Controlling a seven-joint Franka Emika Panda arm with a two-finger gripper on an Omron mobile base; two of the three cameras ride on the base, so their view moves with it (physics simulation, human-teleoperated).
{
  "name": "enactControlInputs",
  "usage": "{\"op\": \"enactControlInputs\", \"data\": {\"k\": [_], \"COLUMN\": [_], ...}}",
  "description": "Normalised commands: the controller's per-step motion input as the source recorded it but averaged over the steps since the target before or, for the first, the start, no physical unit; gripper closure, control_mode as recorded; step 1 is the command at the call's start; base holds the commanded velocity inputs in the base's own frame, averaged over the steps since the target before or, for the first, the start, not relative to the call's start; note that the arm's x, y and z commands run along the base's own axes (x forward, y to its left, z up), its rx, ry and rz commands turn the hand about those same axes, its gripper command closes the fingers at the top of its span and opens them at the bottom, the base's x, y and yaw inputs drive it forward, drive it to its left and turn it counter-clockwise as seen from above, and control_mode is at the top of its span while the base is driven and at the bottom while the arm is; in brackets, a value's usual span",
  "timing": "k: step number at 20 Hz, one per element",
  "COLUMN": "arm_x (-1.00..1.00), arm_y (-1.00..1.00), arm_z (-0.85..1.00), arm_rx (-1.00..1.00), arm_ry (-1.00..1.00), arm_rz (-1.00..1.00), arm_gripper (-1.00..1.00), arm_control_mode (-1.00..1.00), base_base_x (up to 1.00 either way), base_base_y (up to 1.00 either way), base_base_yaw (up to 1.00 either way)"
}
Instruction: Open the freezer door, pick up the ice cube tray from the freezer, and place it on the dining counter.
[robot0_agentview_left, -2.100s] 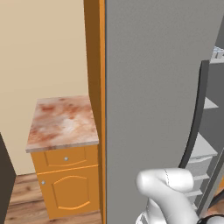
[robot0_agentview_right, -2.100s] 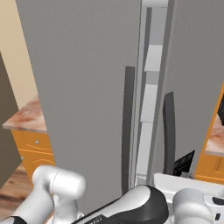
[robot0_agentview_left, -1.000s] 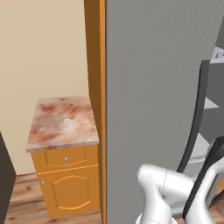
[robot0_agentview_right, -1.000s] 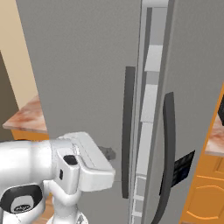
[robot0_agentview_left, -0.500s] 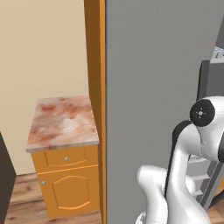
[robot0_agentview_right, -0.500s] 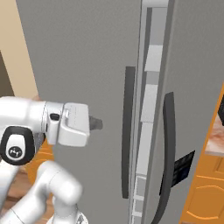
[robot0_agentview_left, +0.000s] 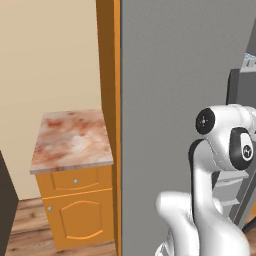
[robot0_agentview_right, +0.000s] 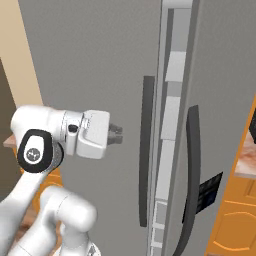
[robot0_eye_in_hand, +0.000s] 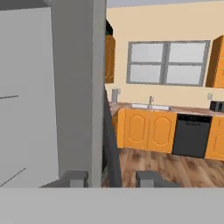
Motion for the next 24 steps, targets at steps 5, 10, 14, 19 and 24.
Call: {"op": "enactControlInputs", "data": {"k": [5,10,14,19,24], "arm_x": [0.22,0.17,0.11,0.18,0.25], "arm_y": [-0.19,-0.33,-0.28,-0.21,-0.15], "arm_z": [-0.25,-0.25,-0.22,-0.19,-0.19], "arm_rx": [0.00,0.00,0.00,0.00,0.00], "arm_ry": [-0.08,-0.07,-0.07,-0.07,-0.09], "arm_rz": [0.00,0.00,0.00,0.00,0.00], "arm_gripper": [-1.00,-1.00,-1.00,-1.00,-1.00], "arm_control_mode": [-1.00,-1.00,-1.00,-1.00,-1.00], "base_base_x": [0.00,0.00,0.00,0.00,0.00], "base_base_y": [0.00,0.00,0.00,0.00,0.00], "base_base_yaw": [0.00,0.00,0.00,0.00,0.00]}}
